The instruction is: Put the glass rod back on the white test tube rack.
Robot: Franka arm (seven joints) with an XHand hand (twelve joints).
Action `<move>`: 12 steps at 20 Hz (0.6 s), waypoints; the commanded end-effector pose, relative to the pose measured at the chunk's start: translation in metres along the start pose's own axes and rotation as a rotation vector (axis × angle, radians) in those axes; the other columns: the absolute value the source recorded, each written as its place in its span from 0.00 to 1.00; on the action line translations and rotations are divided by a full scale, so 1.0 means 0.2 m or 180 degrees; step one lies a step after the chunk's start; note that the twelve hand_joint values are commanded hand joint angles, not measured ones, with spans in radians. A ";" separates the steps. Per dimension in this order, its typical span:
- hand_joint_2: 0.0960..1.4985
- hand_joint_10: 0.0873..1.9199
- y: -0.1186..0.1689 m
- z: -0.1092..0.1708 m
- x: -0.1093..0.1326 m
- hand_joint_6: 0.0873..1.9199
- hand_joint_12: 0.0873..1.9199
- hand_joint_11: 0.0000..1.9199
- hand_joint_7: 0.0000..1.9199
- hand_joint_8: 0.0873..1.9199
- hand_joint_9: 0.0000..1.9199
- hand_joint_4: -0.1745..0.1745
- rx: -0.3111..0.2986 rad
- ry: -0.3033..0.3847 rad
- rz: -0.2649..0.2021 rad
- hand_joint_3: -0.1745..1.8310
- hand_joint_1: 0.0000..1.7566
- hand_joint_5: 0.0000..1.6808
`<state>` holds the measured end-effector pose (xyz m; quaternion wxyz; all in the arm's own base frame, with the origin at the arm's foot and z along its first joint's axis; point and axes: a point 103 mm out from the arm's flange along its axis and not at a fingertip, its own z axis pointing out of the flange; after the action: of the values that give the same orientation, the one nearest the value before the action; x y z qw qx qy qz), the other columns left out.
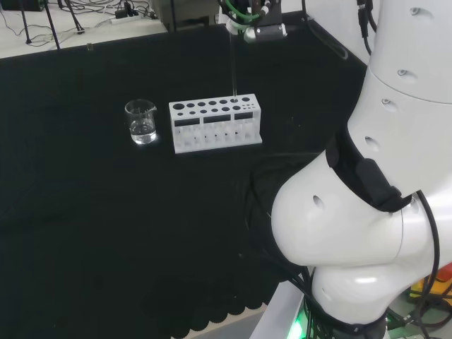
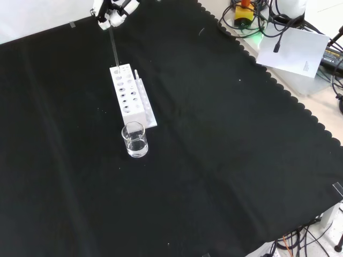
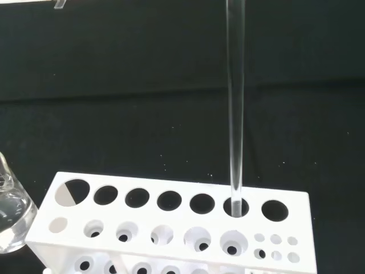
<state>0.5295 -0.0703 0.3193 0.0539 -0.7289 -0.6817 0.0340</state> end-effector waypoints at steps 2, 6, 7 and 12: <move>0.78 0.74 -0.01 0.05 -0.01 0.45 0.37 0.81 0.40 0.69 0.48 0.00 0.0030 0.0028 0.0003 0.09 0.78 0.43; 0.78 0.74 0.01 0.20 0.01 0.45 0.37 0.81 0.40 0.69 0.48 0.00 0.0160 0.0041 -0.0009 0.09 0.78 0.43; 0.78 0.74 0.02 0.23 0.01 0.45 0.37 0.81 0.40 0.69 0.48 0.00 0.0190 0.0044 -0.0012 0.09 0.78 0.43; 0.78 0.74 0.06 0.28 0.02 0.46 0.37 0.81 0.40 0.69 0.48 0.00 0.0218 0.0051 -0.0025 0.09 0.78 0.43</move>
<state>0.5286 -0.0670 0.2738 0.0819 -0.7255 -0.6816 0.0498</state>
